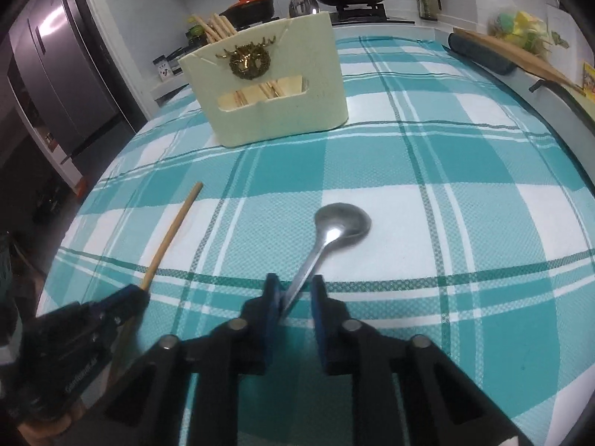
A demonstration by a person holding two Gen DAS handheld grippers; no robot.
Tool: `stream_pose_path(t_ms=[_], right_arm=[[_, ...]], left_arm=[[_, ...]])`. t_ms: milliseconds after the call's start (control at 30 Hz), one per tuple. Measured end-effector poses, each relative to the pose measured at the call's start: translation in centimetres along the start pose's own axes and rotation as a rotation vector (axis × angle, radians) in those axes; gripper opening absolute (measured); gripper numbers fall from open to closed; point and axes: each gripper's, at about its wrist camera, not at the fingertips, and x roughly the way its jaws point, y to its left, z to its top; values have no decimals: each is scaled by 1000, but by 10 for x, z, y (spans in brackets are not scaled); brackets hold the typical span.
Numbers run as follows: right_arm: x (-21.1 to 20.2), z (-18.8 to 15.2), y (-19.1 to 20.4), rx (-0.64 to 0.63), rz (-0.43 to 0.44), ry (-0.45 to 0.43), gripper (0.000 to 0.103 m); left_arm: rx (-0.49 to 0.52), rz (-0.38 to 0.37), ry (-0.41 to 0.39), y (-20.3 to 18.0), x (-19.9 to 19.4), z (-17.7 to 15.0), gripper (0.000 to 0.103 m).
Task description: Organize utensils
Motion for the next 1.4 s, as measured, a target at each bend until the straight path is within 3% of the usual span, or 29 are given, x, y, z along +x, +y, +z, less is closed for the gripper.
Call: stream_pose_path(t_ms=[133, 267, 333, 400, 433, 533, 800, 867, 933, 1000, 1133, 1233, 1333, 1400], right_arm=[[-16, 7, -15, -59, -95, -6, 0], [-39, 22, -21, -185, -210, -17, 0], [-42, 28, -20, -186, -166, -17, 1], [-44, 31, -22, -136, -44, -13, 2], [-45, 31, -24, -106, -18, -20, 7], [-45, 29, -21, -118, -116, -54, 36], [-1, 13, 8, -321, -232, 40, 37], [0, 13, -2, -291, -244, 16, 25], [-7, 17, -29, -150, -204, -2, 15], [-15, 19, -59, 5, -146, -15, 12], [-28, 16, -105, 179, -107, -20, 12], [-42, 9, -123, 224, -124, -40, 15], [-57, 3, -125, 221, -120, -51, 16], [-63, -1, -119, 195, -123, -46, 29]], left_arm=[[-28, -23, 4, 5, -3, -1, 6], [-42, -34, 4, 7, -2, 0, 8], [-52, -44, 9, 8, -2, 1, 8], [-59, -46, 12, 12, -5, -1, 12], [-65, -40, 8, 15, -8, -2, 15], [-87, -31, 1, 21, -12, -4, 21], [-64, -30, 2, 16, -14, -6, 22], [-62, -31, 2, 17, -15, -6, 22], [-63, -30, 0, 17, -15, -6, 22], [-64, -34, 2, 18, -15, -5, 22], [-58, -45, 4, 16, -15, -3, 22], [-55, -52, 3, 16, -18, 0, 30], [-55, -63, -1, 20, -23, 7, 45], [-58, -86, -2, 25, -25, 15, 56]])
